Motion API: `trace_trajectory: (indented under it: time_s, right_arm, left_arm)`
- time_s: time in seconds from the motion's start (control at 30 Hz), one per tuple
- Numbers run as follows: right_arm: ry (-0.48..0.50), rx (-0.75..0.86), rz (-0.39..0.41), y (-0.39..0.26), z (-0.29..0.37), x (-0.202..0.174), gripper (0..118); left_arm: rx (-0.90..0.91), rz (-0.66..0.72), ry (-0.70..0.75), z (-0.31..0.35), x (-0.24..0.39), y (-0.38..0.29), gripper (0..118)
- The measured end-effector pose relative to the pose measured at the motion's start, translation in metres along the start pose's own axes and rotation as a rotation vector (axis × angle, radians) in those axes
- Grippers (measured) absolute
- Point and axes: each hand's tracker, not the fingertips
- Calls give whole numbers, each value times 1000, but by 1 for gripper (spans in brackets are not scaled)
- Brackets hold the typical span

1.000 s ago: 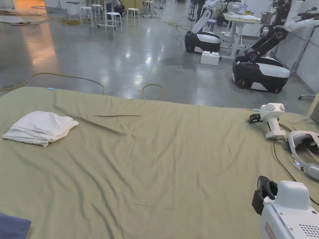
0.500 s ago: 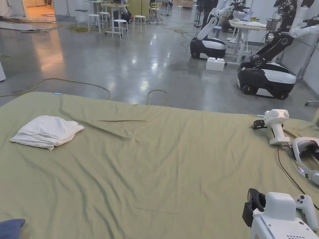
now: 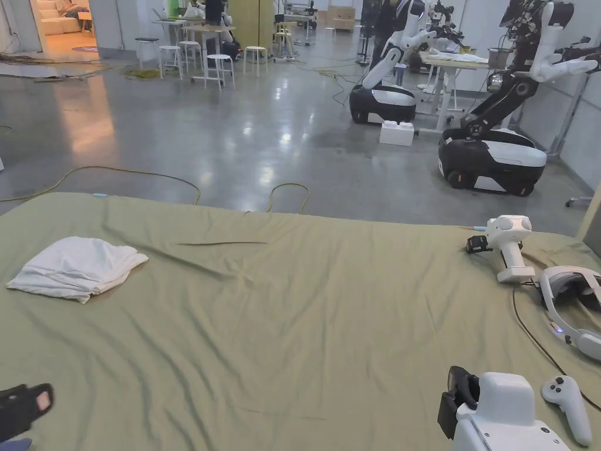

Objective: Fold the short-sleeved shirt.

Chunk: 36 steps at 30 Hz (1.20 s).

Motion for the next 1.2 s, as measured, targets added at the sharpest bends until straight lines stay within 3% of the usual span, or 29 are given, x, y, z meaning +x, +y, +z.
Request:
trace_trajectory:
  time_s: [0.27, 0.33, 0.57, 1.2]
  right_arm:
    - [-4, 28, -22, 12, -2, -6, 0]
    - [-4, 37, -17, 13, -1, -9, 0]
    - [-11, 76, -1, 15, 0, -21, 0]
    - [-28, 112, 20, 17, 7, -36, 0]
  left_arm:
    - [189, -135, 57, -31, 129, -8, 60]
    - [235, -204, 84, -37, 151, -9, 41]
    - [308, -265, 68, -41, 209, -16, 7]
    - [404, -307, 74, -27, 239, -24, 6]
